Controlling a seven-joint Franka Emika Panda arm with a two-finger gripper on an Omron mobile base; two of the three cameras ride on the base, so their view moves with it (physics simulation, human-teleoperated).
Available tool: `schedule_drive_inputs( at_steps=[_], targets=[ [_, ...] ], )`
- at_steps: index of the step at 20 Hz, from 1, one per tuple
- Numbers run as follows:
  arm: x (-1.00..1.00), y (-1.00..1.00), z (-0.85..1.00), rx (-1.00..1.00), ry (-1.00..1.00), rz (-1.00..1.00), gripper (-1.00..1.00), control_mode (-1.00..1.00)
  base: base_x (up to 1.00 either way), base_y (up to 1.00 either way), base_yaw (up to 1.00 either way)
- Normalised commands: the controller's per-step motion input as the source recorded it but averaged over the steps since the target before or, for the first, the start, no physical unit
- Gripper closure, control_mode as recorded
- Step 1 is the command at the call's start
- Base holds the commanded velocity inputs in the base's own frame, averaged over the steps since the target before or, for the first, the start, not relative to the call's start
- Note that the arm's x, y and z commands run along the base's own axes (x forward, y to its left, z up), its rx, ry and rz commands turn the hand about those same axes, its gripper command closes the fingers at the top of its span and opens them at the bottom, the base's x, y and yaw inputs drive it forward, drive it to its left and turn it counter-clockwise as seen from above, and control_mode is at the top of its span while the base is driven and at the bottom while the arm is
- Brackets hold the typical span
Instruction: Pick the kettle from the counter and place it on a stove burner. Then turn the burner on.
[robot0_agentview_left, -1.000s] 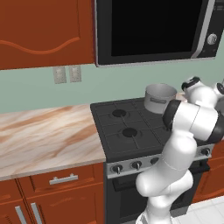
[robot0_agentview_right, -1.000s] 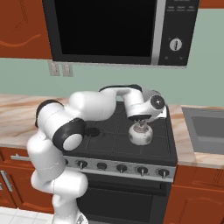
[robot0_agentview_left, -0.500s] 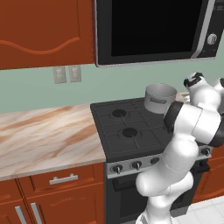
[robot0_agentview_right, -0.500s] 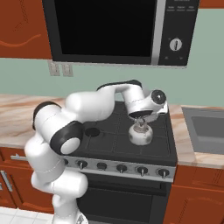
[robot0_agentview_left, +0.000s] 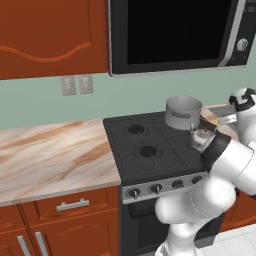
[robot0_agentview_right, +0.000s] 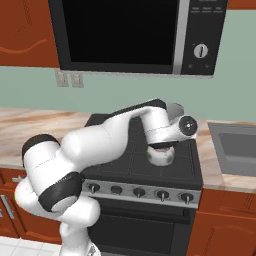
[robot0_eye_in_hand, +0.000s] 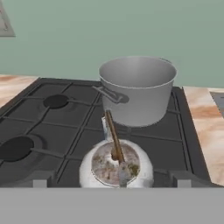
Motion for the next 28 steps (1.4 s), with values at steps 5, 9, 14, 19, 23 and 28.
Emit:
schedule_drive_inputs(
  at_steps=[5, 9, 14, 19, 23, 28],
  targets=[
    [-1.0, 0.0, 0.35, 0.0, -0.18, 0.0, -1.0, -1.0, 0.0, 0.0, 0.0],
    [-1.0, -0.1, 0.29, 0.0, -0.12, -0.02, -1.0, -1.0, 0.0, 0.0, 0.0],
    [-1.0, -0.3, -0.01, 0.0, -0.06, -0.03, -1.0, -1.0, 0.0, 0.0, 0.0],
    [-0.98, -0.31, -0.2, 0.0, -0.05, 0.0, -1.0, -1.0, 0.0, 0.0, 0.0],
    [-0.77, -0.16, -0.52, 0.0, -0.02, 0.0, -1.0, -1.0, 0.0, 0.0, 0.0],
    [-0.32, -0.03, -0.38, 0.0, -0.09, 0.0, -1.0, -1.0, 0.0, 0.0, 0.0]
  ],
)
